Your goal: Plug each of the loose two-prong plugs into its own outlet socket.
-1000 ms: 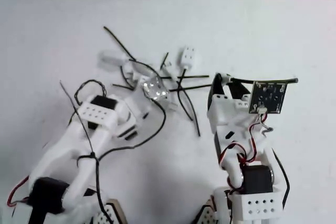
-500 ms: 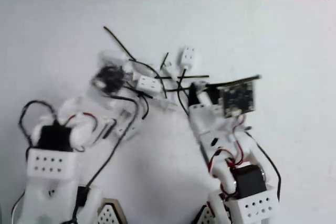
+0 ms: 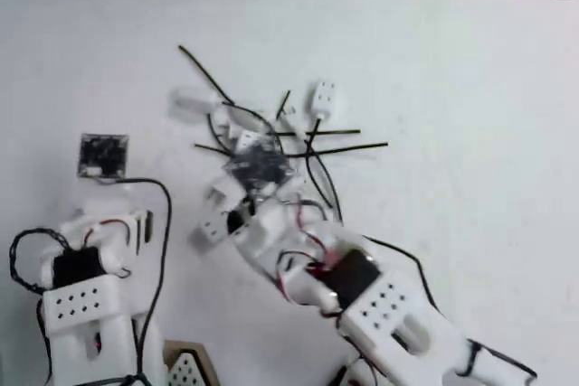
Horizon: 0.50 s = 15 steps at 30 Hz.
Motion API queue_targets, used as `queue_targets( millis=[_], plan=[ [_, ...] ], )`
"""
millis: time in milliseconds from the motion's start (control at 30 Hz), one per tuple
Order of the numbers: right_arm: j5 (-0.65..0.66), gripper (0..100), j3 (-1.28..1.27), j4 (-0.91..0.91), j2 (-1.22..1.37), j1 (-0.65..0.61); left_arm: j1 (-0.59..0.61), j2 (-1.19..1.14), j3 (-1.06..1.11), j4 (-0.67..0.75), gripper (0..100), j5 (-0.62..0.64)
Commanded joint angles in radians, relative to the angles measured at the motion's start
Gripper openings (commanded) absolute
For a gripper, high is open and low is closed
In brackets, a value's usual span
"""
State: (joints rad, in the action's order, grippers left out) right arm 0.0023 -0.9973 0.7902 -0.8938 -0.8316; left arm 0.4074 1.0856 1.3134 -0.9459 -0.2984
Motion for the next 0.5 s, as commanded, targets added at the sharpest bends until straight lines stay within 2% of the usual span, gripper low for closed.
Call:
queue_targets(
  millis=[0,200,300,467],
  plan=[
    [0.011,1.8,0.077,-0.035,0.067,-0.051,0.077,0.024,0.002,0.04,21,0.014],
    [-0.017,1.8,0.074,-0.156,0.173,-0.122,0.082,0.025,0.014,0.04,21,0.014],
    [-0.089,1.7,0.074,-0.282,0.271,-0.12,0.082,0.025,0.017,0.04,21,0.014],
    [-0.098,1.7,0.074,-0.389,0.444,-0.116,0.082,0.025,0.018,0.038,21,0.012]
  ],
)
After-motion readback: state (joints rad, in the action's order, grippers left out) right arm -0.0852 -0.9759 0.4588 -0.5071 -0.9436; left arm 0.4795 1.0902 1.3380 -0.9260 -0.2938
